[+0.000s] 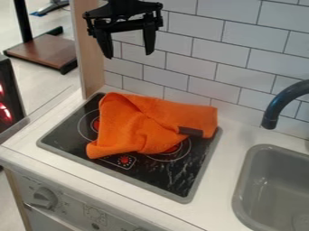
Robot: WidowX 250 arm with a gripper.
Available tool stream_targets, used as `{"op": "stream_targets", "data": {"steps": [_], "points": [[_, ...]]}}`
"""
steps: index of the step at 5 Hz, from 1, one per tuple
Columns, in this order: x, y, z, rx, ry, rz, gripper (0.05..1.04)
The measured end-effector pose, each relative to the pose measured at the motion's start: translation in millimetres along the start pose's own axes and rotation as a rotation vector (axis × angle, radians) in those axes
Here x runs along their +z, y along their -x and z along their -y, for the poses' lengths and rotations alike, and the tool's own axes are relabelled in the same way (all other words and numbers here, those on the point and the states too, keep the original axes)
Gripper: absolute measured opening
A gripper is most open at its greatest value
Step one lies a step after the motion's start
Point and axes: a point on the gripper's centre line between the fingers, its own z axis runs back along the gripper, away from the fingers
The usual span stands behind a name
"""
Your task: Move the cloth to top left
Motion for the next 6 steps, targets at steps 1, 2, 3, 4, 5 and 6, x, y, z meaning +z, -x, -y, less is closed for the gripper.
{"op": "stream_targets", "data": {"steps": [1, 2, 3, 4, 5, 6], "points": [[-10, 6, -1, 0.005, -0.009, -0.030, 0.998], [-25, 17, -1, 0.018, -0.021, -0.031, 0.998], [-48, 32, 2, 0.005, -0.055, -0.057, 0.998], [-71, 44, 5, -0.008, -0.074, -0.089, 0.998], [-108, 57, 7, -0.040, -0.081, -0.149, 0.998], [-132, 63, 11, -0.057, -0.087, -0.149, 0.998]]}}
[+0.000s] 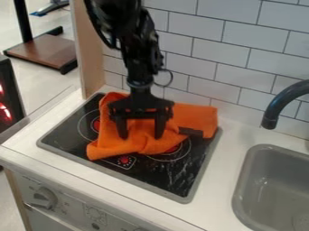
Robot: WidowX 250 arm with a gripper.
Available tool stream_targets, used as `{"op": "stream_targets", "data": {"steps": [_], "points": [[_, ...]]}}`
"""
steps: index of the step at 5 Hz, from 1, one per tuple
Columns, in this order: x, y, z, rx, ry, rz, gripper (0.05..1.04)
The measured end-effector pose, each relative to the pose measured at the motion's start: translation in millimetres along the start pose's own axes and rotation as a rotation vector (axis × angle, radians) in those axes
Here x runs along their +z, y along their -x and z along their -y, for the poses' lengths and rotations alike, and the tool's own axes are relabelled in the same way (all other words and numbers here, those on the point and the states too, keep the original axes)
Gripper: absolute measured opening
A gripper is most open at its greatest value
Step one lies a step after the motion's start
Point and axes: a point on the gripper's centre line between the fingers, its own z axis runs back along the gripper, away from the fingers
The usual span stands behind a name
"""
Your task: Move the cloth to top left
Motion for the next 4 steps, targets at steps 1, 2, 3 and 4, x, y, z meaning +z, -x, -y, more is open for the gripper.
{"op": "stream_targets", "data": {"steps": [1, 2, 3, 4], "points": [[-17, 1, 1, -0.012, 0.006, -0.004, 0.998], [-19, -15, -4, 0.025, -0.015, 0.015, 0.998], [-14, -38, -17, 0.105, -0.030, 0.022, 0.998], [-2, -62, -41, 0.213, -0.044, 0.046, 0.998]]}}
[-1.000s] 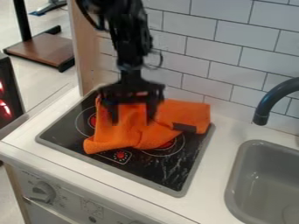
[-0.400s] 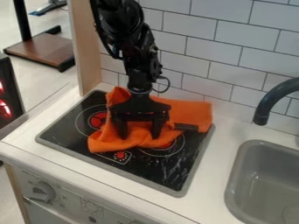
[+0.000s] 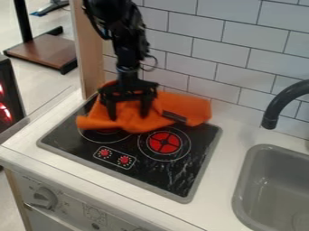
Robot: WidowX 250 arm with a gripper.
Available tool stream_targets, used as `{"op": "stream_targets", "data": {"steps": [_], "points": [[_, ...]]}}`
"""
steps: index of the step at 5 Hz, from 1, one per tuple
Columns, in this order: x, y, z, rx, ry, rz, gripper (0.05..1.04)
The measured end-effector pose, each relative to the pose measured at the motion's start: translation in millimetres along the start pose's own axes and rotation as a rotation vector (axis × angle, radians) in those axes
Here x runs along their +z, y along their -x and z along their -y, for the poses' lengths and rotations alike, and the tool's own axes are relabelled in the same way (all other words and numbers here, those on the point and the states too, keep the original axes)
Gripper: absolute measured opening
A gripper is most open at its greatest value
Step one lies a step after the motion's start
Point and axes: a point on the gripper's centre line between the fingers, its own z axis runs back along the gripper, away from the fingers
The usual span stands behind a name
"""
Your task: Move the cloth to top left
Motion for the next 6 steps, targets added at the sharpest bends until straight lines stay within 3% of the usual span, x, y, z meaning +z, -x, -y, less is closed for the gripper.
{"op": "stream_targets", "data": {"steps": [2, 4, 5, 6], "points": [[-4, -32, -39, 0.126, -0.094, 0.024, 0.998], [-4, -41, -74, 0.182, -0.157, 0.039, 0.998], [-6, -34, -79, 0.205, -0.156, -0.001, 0.998], [11, -30, -72, 0.220, -0.117, -0.027, 0.998]]}}
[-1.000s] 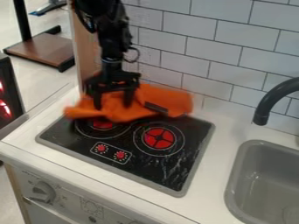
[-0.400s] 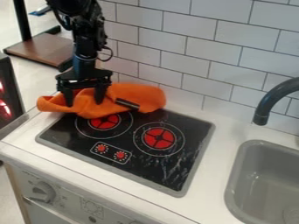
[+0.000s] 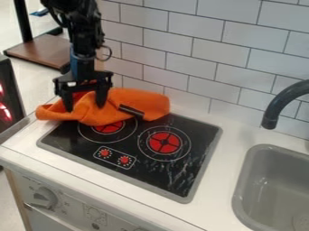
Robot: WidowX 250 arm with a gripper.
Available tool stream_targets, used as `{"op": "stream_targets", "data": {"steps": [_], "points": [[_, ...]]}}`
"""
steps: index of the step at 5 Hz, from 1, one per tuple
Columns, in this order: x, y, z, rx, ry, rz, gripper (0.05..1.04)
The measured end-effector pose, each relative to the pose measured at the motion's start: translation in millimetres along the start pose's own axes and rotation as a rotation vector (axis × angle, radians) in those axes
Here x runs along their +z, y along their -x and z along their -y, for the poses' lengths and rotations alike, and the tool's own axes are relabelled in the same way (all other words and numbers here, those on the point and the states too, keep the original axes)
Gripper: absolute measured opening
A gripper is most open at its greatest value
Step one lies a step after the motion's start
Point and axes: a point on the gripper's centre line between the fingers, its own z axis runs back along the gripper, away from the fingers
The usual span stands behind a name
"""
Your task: Move the cloth to top left
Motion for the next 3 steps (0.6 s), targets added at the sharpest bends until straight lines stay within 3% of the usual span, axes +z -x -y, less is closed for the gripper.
{"op": "stream_targets", "data": {"steps": [1, 3], "points": [[27, 6, 4, 0.018, 0.051, -0.031, 0.998], [92, 8, 11, -0.001, 0.184, 0.007, 0.998]]}}
